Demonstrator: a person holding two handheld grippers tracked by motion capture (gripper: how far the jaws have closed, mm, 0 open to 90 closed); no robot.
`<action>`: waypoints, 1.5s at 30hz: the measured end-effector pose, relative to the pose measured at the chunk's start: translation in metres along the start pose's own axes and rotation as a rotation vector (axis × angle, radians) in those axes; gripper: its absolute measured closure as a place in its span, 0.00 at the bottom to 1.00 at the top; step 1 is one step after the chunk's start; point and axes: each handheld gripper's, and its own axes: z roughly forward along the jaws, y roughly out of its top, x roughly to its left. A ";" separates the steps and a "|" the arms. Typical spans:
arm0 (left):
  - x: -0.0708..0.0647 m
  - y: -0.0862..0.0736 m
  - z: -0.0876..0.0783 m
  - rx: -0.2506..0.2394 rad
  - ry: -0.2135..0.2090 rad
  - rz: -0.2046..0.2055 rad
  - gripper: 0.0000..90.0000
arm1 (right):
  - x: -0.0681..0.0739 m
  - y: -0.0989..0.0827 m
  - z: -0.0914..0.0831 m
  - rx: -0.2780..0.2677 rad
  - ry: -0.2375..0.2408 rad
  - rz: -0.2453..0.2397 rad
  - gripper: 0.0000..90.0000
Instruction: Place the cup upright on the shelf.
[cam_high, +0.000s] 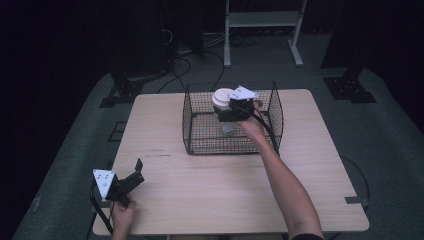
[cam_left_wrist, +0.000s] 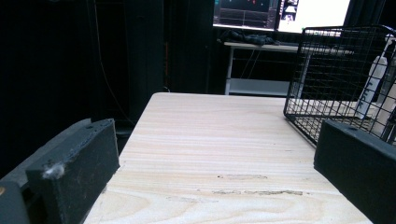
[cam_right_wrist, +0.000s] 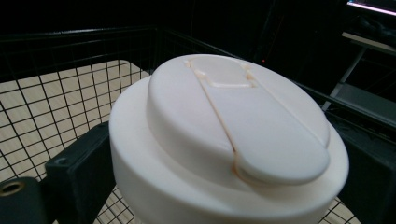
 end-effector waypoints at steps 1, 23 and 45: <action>0.000 0.000 0.000 0.001 0.001 0.000 0.00 | 0.000 -0.001 0.000 0.002 -0.001 0.002 0.05; -0.001 0.000 0.000 0.002 0.002 0.004 0.00 | -0.009 0.001 -0.006 0.040 -0.017 -0.010 0.04; -0.001 0.000 0.000 0.005 0.006 0.008 0.00 | -0.011 0.015 -0.021 -0.052 -0.018 0.022 0.03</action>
